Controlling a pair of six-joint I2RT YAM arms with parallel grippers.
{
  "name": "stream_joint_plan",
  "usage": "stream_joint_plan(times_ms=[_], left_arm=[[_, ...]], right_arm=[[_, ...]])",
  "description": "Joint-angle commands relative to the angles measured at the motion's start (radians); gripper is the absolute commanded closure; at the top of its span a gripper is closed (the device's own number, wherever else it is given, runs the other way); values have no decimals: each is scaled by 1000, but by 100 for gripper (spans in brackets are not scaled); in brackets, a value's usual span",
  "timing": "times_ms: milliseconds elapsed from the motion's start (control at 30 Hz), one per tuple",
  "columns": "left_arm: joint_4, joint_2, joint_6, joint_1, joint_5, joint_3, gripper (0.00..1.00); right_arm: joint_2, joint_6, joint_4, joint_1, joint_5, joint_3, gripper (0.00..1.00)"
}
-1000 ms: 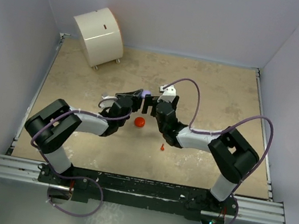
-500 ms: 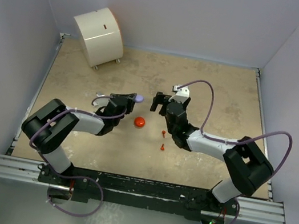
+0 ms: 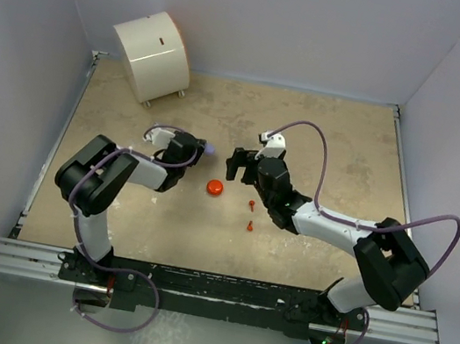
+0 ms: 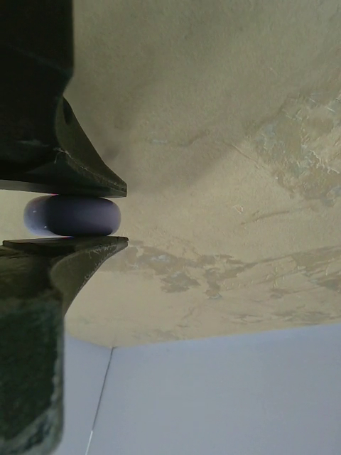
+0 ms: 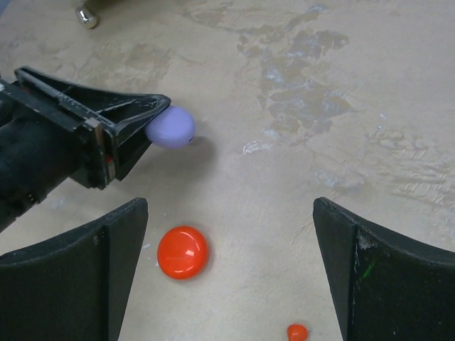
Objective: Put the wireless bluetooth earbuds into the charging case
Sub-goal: Place the charging case at the center of the board.
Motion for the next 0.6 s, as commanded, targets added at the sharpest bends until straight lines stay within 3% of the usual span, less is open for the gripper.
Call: stream_joint_plan(times_ms=[0,167,367,567], left_arm=[[65,62,92,26,34,52,91],[75,129,120,48,79,104,81],[31,143,144,77,103,144,41],[-38,69,177,107,123,124,32]], right_arm=[[-41,21,-12,-3,-69,-13,0],[-31,22,-30,-4,-92,-25,0],[2,15,-23,-4,-195,-21,0],[65,0,-9,-1,-256,-7,0]])
